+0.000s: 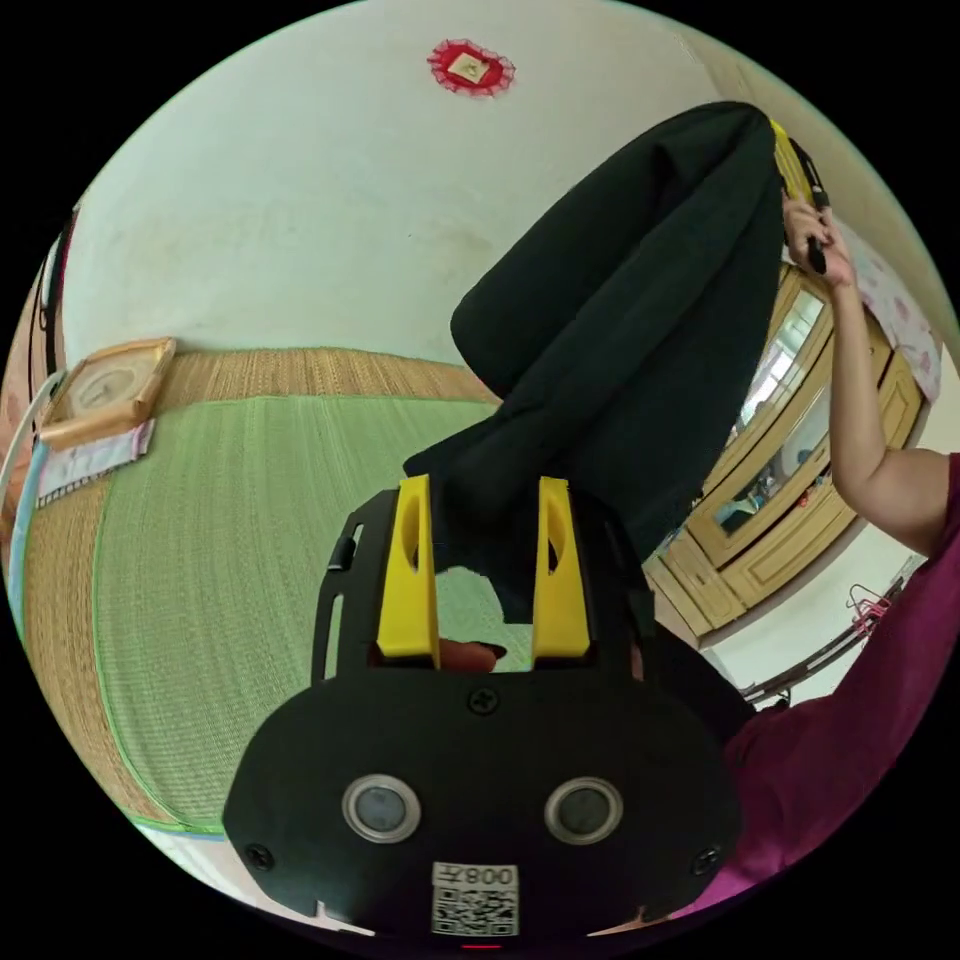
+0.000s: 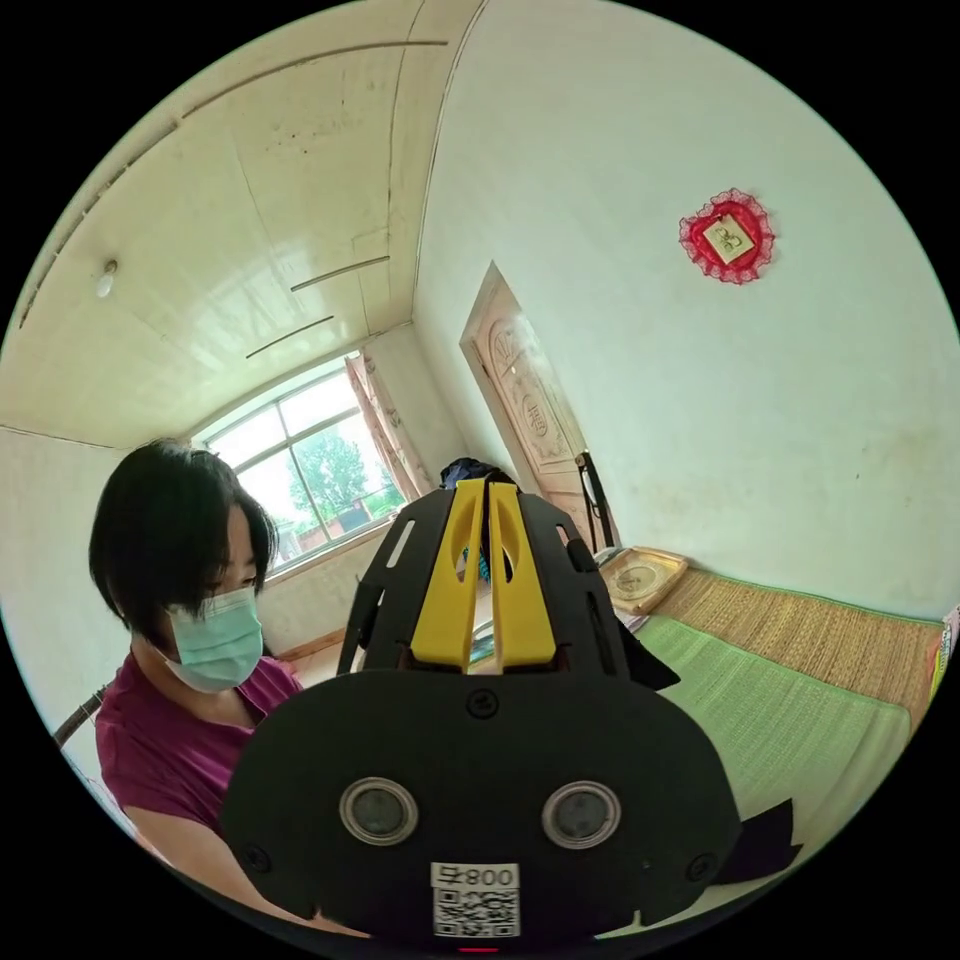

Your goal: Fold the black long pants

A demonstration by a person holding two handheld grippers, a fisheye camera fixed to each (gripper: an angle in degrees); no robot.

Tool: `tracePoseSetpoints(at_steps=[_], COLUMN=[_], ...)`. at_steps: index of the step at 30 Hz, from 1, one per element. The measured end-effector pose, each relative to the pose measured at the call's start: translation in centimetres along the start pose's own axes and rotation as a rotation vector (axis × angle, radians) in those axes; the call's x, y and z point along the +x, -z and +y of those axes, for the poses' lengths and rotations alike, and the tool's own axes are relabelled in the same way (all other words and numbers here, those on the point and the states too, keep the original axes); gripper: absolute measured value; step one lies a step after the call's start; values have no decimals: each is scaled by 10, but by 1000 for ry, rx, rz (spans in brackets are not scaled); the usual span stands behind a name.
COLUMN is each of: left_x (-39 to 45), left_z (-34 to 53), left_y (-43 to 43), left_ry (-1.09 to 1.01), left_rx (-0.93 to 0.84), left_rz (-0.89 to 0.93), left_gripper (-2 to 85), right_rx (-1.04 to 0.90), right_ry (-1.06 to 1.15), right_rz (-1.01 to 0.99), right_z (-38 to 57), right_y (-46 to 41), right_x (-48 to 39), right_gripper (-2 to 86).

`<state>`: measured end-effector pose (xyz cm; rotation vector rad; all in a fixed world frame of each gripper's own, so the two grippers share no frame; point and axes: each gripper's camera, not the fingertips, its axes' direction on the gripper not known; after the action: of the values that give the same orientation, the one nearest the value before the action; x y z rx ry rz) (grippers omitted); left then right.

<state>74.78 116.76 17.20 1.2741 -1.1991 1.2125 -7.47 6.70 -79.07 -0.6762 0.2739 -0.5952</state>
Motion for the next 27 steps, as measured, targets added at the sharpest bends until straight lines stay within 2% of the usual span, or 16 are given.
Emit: tracePoseSetpoints(at_steps=[4, 7, 10, 14, 17, 20, 22, 25, 27], left_x=[-18, -41, -57, -27, 19, 46, 52, 43, 17], left_z=[-24, -56, -128, -240, -271, -246, -211, -133, -57], left_y=[-38, -50, -30, 54, 117, 161, 173, 171, 151], left_ry=[-23, 8, -34, -190, -321, -380, -380, -285, -126], left_rx=[-87, -142, -137, 21, 104, 149, 133, 26, -98], left_rz=[136, 24, -140, -304, -436, -490, -513, -532, -493], left_gripper=[30, 15, 8, 4, 3, 3, 3, 3, 4], right_rx=[-4, 40, 127, 214, 250, 231, 206, 180, 106], right_ry=[-79, -205, -318, -299, -183, -161, -225, -406, -525], right_rz=[73, 148, 235, 339, 320, 315, 277, 220, 227], right_z=[-8, -13, -30, -66, -80, -53, -5, 79, 133], right_y=[-19, -19, -2, 16, 16, 4, -14, -49, -75], right_x=[59, 127, 182, 171, 120, 75, 57, 47, 43], right_gripper=[2, 1, 2, 1, 1, 2, 1, 0, -1])
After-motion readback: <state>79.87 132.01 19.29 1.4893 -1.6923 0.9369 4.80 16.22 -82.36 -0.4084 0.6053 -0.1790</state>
